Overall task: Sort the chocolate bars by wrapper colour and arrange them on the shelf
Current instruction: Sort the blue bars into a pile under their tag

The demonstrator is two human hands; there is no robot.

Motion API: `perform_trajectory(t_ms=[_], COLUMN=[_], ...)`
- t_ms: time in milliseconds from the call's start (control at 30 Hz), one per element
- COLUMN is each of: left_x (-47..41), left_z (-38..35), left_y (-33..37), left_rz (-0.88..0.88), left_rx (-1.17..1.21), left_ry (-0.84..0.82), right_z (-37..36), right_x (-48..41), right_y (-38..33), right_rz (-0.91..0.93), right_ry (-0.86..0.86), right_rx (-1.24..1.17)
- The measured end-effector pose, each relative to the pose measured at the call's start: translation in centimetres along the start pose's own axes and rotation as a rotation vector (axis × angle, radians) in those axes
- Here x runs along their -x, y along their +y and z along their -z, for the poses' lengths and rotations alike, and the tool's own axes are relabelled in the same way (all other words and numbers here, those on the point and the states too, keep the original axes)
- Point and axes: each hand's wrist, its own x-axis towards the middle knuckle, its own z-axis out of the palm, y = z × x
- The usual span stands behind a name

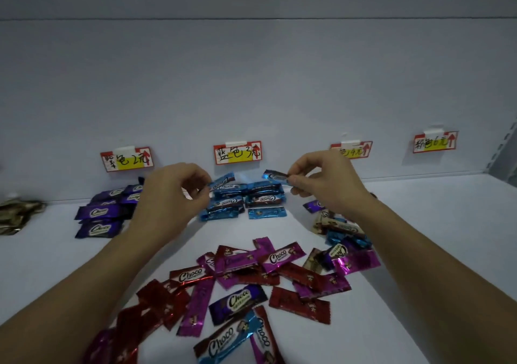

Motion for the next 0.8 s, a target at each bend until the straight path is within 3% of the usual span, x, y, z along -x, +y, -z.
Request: perform_trajectory(t_ms=[200,300,400,567,800], left_x=[0.1,0.2,0.3,0.9,1.5], left_z=[-1.3,-1.8,-1.9,-1.7,-1.8], left_y=[-2.3,-2.5,-2.7,-2.1,-0.2], left_rz=[-0.063,-0.111,-0.119,-0.124,-0.208], left_rx=[-0.087,-0.156,-0.157,-0.154,-0.125], left_ry=[-0.053,-0.157,-0.207,-0.18,-0.316], right_z=[-3.7,-4.6,-4.6,-2.8,2.0], right_x=[-0.1,-0.5,-0.5,-0.4,-0.7], right_y=[-0.3,0.5,0.9,0.9,2.0], right_rz=[0.214,0.29,0.278,0.272,0.101], right_ry=[0.049,-0.005,-0.067,-0.06,-0.086], right_rx=[0.371,0.504,0.603,0.553,0.565])
